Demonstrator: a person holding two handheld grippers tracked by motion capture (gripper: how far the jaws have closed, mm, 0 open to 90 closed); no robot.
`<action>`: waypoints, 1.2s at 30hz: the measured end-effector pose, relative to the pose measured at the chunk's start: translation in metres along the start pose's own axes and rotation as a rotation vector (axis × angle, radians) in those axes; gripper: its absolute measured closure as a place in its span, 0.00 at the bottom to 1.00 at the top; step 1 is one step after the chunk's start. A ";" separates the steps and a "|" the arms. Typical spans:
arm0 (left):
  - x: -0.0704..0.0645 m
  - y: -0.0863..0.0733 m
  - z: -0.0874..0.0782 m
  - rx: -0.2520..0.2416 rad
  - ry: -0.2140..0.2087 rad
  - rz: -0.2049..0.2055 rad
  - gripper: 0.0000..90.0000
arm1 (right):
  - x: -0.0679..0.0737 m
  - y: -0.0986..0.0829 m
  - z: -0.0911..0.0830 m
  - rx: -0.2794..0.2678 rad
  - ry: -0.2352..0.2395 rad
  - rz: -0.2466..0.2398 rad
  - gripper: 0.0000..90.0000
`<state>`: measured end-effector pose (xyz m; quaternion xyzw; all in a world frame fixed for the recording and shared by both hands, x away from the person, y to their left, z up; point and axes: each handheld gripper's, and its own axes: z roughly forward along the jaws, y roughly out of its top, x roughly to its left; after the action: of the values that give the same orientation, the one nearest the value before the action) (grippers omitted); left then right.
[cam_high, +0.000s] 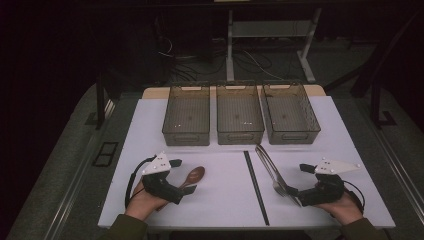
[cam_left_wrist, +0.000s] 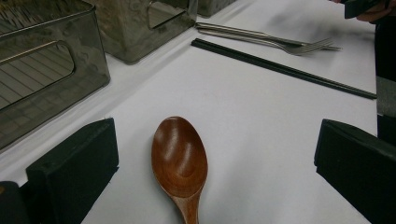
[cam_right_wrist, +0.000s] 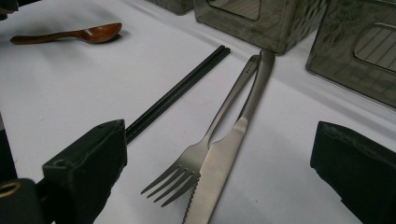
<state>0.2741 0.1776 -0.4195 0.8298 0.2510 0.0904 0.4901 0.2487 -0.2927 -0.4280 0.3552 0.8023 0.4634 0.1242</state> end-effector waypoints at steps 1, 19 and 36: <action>0.000 0.000 0.000 0.000 0.000 0.000 0.00 | 0.000 0.000 0.000 -0.001 -0.001 0.002 0.04; -0.002 0.003 0.002 0.018 0.004 0.011 0.00 | -0.004 0.000 -0.003 0.007 -0.001 0.019 0.04; 0.004 0.008 0.012 0.060 0.005 0.012 0.00 | -0.008 -0.002 -0.004 0.051 -0.007 0.026 0.04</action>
<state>0.2853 0.1674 -0.4187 0.8453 0.2499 0.0882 0.4639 0.2518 -0.3013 -0.4289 0.3703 0.8086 0.4433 0.1118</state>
